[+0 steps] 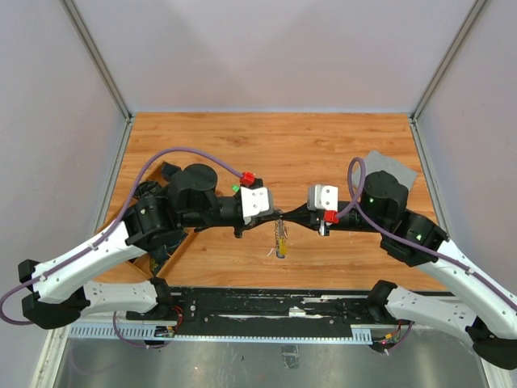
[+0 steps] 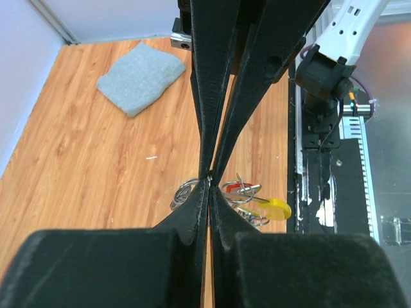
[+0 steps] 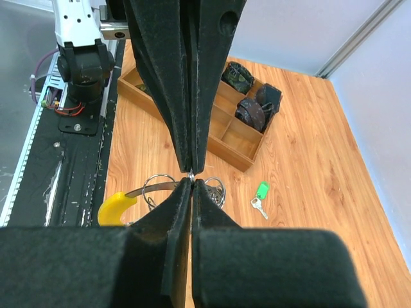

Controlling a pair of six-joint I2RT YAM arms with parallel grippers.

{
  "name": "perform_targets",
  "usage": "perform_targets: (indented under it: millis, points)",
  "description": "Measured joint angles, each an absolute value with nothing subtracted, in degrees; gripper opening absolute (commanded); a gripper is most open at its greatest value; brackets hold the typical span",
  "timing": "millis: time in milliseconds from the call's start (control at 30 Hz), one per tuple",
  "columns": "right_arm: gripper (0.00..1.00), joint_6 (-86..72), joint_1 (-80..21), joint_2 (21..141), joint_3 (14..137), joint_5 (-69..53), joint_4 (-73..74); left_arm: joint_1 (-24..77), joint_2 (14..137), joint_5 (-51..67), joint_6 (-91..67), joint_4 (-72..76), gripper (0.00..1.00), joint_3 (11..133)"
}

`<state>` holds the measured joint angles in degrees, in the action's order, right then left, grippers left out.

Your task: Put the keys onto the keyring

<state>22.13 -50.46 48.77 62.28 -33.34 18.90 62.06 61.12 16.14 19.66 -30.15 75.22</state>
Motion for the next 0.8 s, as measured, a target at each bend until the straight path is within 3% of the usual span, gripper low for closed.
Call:
perform_targets:
  millis: [133, 433, 800]
  points:
    - [0.00, 21.9, -50.5, 47.4, 60.4, -33.1, 16.2, 62.1, 58.3, 16.3, 18.9, -26.9, 0.29, 73.0]
    - [0.00, 18.3, -50.5, 41.4, 52.0, -32.8, 2.7, 62.1, 47.8, 12.6, 13.0, -13.6, 0.36, 67.3]
    - [0.00, 17.3, -50.5, 37.6, 44.3, -36.0, -20.8, 62.1, 47.2, 13.3, 10.6, -8.6, 0.38, 67.0]
